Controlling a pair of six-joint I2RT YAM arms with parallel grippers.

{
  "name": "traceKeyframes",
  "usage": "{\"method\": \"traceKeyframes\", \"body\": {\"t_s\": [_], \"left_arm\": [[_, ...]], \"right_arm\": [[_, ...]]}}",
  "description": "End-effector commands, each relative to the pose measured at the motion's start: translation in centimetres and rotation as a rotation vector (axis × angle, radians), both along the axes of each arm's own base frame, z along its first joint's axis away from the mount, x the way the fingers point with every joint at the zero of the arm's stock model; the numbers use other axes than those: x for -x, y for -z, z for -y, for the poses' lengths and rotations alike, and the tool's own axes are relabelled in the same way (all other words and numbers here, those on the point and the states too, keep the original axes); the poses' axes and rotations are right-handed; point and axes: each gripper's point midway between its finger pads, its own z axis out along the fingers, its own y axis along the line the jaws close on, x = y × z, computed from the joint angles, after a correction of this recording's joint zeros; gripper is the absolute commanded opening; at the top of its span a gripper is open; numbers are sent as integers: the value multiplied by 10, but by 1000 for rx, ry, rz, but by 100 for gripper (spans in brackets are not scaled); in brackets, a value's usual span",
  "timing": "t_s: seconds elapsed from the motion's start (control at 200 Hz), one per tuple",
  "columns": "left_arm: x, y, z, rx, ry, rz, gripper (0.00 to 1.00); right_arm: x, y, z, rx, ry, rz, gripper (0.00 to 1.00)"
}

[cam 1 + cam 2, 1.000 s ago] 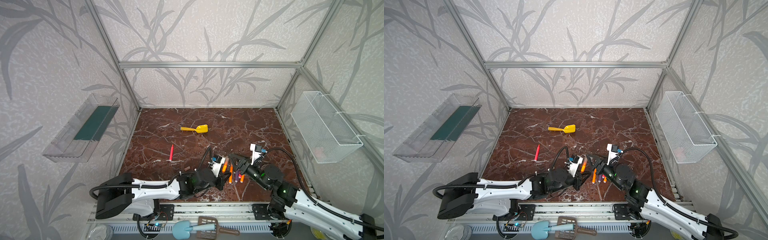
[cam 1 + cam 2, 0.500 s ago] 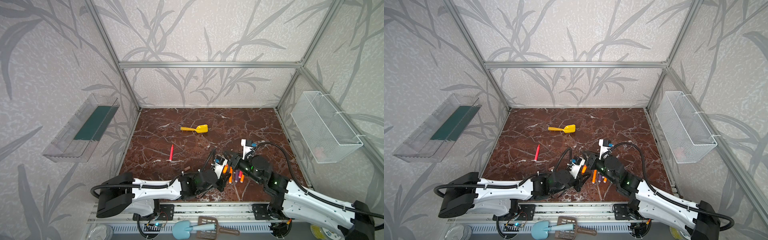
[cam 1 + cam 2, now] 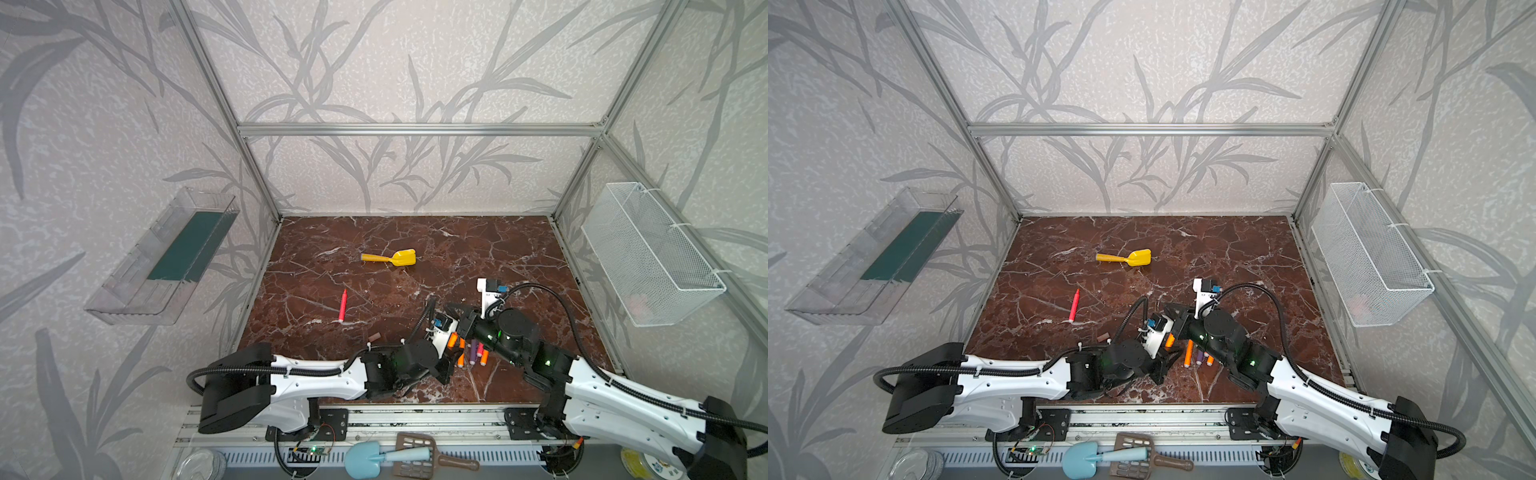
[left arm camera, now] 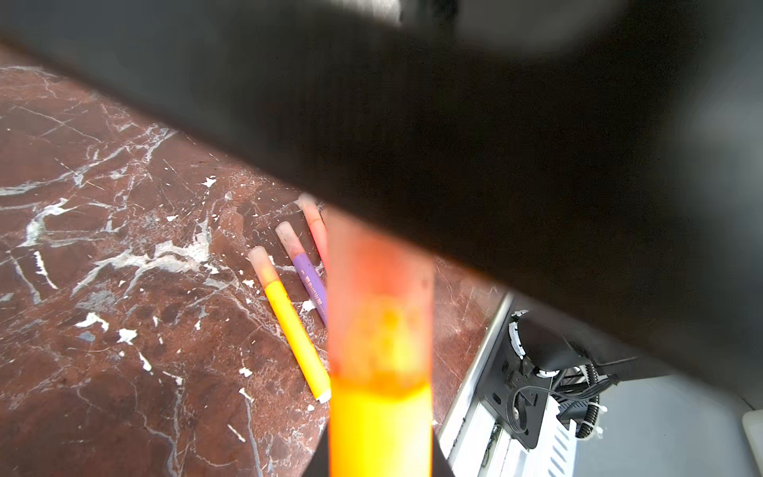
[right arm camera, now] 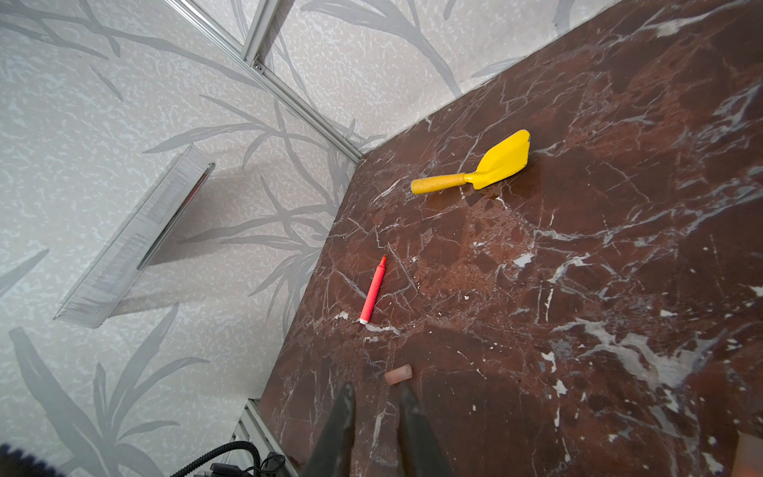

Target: Insert the pens into the pen caps

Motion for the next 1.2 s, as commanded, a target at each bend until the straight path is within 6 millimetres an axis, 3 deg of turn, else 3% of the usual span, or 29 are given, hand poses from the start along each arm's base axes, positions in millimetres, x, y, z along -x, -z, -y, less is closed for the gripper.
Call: {"method": "traceKeyframes", "body": {"t_s": [0.0, 0.085, 0.4, 0.515, 0.715, 1.015, 1.195], "left_arm": [[-7, -15, 3, 21, -30, 21, 0], [-13, -20, -1, 20, -50, 11, 0], [-41, -50, -16, 89, -91, -19, 0], [-58, -70, -26, 153, -102, -25, 0], [-68, -107, -37, 200, -101, 40, 0], [-102, -108, -81, 49, -360, 185, 0], [-101, -102, -80, 37, -352, 190, 0]], "right_arm": [[3, -3, -4, 6, -23, -9, 8], [6, 3, -4, 23, -40, -22, 0], [30, 35, -17, 79, -107, -58, 0], [45, 44, -29, 94, -151, -55, 0], [64, 48, -50, 85, -223, -51, 0], [73, 57, -52, 103, -181, -149, 0], [71, 54, -50, 94, -175, -127, 0]]}}
